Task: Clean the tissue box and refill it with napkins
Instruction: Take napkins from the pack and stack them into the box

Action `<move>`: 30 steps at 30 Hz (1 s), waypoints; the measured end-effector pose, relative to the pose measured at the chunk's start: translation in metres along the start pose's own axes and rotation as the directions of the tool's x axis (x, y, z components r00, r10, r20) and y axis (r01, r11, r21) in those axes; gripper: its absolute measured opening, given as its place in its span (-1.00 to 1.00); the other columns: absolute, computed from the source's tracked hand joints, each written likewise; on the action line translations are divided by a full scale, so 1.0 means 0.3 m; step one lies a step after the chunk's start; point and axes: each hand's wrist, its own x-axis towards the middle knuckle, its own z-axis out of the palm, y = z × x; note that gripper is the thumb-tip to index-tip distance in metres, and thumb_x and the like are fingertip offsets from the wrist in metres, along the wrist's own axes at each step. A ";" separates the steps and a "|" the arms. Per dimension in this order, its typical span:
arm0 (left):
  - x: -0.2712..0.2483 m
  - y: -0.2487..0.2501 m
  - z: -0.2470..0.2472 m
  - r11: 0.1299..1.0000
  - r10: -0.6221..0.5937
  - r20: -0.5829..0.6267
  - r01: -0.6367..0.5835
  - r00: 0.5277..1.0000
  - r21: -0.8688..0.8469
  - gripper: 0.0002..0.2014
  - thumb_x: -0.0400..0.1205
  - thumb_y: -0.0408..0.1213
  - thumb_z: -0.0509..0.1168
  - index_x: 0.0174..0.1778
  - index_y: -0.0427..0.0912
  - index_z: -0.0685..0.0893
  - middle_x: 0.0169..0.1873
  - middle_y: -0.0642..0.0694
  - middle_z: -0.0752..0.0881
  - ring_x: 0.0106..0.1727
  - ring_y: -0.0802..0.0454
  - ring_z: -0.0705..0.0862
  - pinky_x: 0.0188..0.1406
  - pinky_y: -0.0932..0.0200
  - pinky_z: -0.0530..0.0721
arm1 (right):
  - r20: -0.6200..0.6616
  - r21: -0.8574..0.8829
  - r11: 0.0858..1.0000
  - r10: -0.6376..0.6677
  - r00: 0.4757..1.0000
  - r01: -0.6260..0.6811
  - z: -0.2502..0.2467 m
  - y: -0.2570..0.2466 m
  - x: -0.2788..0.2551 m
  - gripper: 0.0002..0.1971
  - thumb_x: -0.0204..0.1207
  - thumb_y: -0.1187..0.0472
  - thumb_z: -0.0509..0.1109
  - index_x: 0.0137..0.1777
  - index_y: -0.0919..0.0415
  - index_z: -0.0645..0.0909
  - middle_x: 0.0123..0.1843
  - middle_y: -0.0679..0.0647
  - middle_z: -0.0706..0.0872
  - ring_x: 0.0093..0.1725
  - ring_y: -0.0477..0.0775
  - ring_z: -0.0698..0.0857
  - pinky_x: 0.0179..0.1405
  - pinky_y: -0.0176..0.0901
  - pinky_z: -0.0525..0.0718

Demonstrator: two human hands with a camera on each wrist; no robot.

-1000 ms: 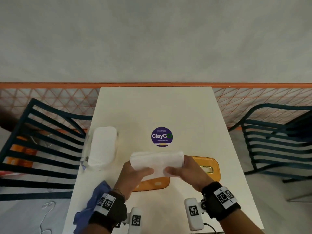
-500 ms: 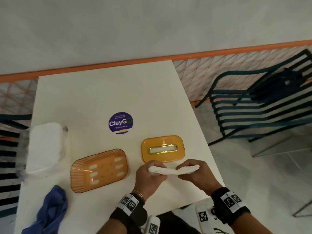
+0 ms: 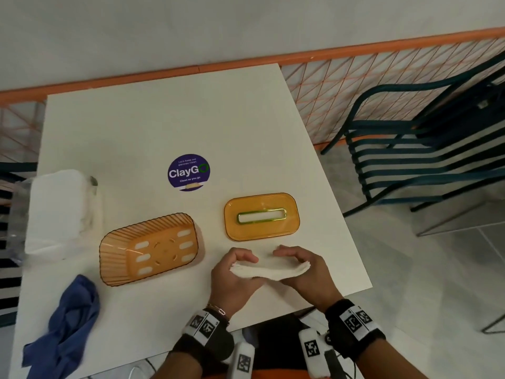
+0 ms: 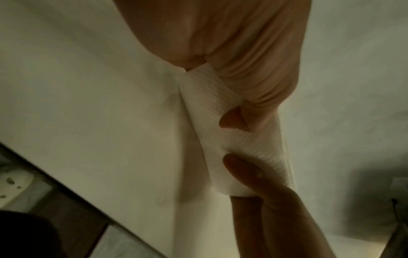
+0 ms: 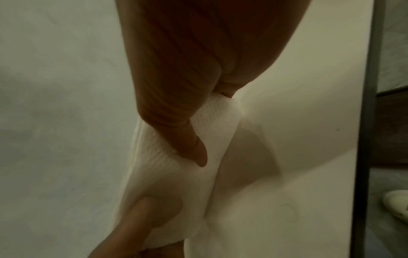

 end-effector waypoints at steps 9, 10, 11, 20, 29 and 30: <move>0.025 0.025 -0.027 1.000 -0.010 -0.019 0.009 1.000 -0.027 -0.67 0.25 -0.49 0.58 -0.23 0.03 0.76 -0.20 0.10 0.82 -0.11 0.12 0.79 -0.19 0.28 0.77 | 0.038 0.111 0.993 0.031 0.999 -0.035 -0.007 -0.021 0.012 -0.71 0.32 0.45 0.70 -0.04 0.10 0.86 0.08 -0.02 0.90 0.30 -0.13 0.77 0.41 0.06 0.66; 0.030 0.018 -0.025 0.999 -0.031 -0.018 0.030 0.999 -0.023 -0.64 0.24 -0.48 0.58 -0.21 0.06 0.75 -0.18 0.12 0.82 -0.08 0.11 0.79 -0.19 0.29 0.76 | 0.037 0.086 0.995 0.044 0.998 -0.047 -0.003 -0.020 0.017 -0.69 0.30 0.43 0.71 -0.03 0.06 0.86 0.09 -0.06 0.90 0.27 -0.14 0.78 0.40 0.05 0.67; 0.030 0.015 -0.024 0.999 -0.050 -0.018 0.049 0.999 -0.021 -0.62 0.23 -0.48 0.58 -0.19 0.08 0.74 -0.17 0.13 0.81 -0.06 0.11 0.79 -0.19 0.32 0.75 | 0.032 0.057 0.997 0.054 0.998 -0.056 0.001 -0.022 0.021 -0.67 0.29 0.41 0.72 -0.03 0.04 0.86 0.08 -0.08 0.90 0.23 -0.12 0.80 0.36 0.07 0.70; -0.034 0.161 -0.211 0.989 -0.087 0.024 0.089 0.996 -0.121 -0.63 0.42 -0.40 0.57 0.06 0.07 0.74 -0.10 0.12 0.87 -0.05 0.19 0.83 -0.15 0.32 0.77 | 0.247 -0.013 0.994 0.110 0.963 -0.110 -0.033 -0.301 0.035 -0.60 0.30 0.23 0.77 0.14 0.12 0.81 0.04 0.03 0.91 0.04 0.07 0.88 0.05 0.02 0.83; -0.040 0.176 -0.711 0.952 -0.252 -0.185 0.209 0.950 -0.223 -0.63 0.53 -0.35 0.59 0.22 0.04 0.75 0.01 0.05 0.90 0.05 0.04 0.88 0.13 -0.06 0.83 | 0.434 -0.085 0.992 0.125 0.892 -0.098 0.321 -0.588 0.180 -0.81 0.51 0.21 0.59 0.09 0.23 0.81 -0.03 0.22 0.89 -0.20 0.02 0.79 -0.23 -0.14 0.70; -0.030 0.172 -0.744 0.951 -0.270 -0.207 0.228 0.940 -0.208 -0.65 0.53 -0.39 0.57 0.17 0.05 0.75 -0.04 0.05 0.90 0.02 0.07 0.88 0.10 0.01 0.83 | 0.417 -0.143 0.986 0.139 0.898 -0.087 0.369 -0.593 0.201 -0.83 0.49 0.19 0.59 0.03 0.24 0.81 -0.07 0.22 0.89 -0.23 0.04 0.77 -0.21 -0.06 0.72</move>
